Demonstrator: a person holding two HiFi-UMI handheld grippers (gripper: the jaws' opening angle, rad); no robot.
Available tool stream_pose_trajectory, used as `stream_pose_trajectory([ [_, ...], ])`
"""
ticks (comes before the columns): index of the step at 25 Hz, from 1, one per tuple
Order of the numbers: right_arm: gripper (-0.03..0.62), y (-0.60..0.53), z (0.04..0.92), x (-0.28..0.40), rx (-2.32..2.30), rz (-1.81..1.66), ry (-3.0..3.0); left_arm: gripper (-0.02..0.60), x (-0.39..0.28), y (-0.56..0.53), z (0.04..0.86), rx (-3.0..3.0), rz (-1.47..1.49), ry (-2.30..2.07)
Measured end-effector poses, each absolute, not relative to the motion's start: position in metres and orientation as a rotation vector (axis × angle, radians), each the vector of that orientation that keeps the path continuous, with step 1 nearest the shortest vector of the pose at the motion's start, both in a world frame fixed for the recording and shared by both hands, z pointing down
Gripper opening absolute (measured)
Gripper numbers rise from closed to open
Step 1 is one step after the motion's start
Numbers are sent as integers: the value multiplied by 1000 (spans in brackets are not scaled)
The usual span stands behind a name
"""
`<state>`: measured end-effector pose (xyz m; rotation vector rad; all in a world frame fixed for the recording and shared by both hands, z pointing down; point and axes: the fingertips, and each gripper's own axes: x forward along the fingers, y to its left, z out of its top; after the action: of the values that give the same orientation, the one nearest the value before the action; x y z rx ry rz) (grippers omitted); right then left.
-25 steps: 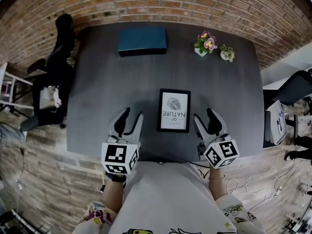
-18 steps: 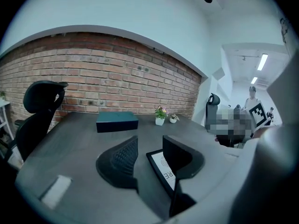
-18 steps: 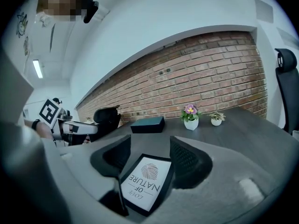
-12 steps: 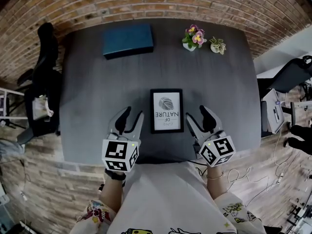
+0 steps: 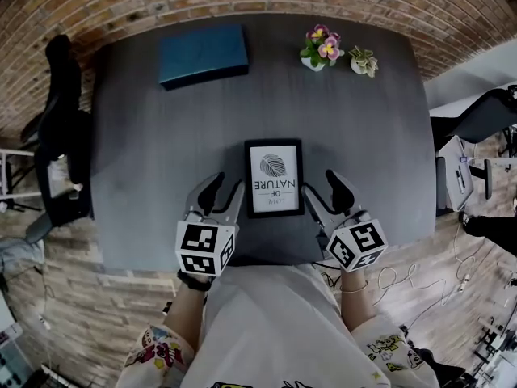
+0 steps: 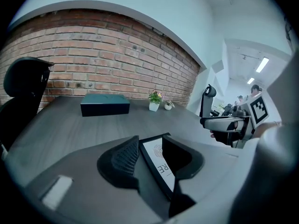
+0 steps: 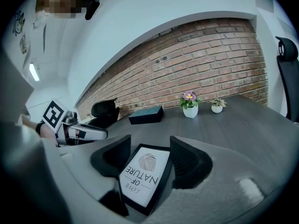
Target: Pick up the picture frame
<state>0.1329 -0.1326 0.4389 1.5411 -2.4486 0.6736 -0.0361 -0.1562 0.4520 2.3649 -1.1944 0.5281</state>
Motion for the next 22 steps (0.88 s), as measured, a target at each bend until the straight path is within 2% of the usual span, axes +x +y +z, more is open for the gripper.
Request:
stream_pose_trajectory([
  [22, 252, -131, 493, 135, 1512, 861, -2374, 152, -3, -153, 554, 2189, 719, -1052],
])
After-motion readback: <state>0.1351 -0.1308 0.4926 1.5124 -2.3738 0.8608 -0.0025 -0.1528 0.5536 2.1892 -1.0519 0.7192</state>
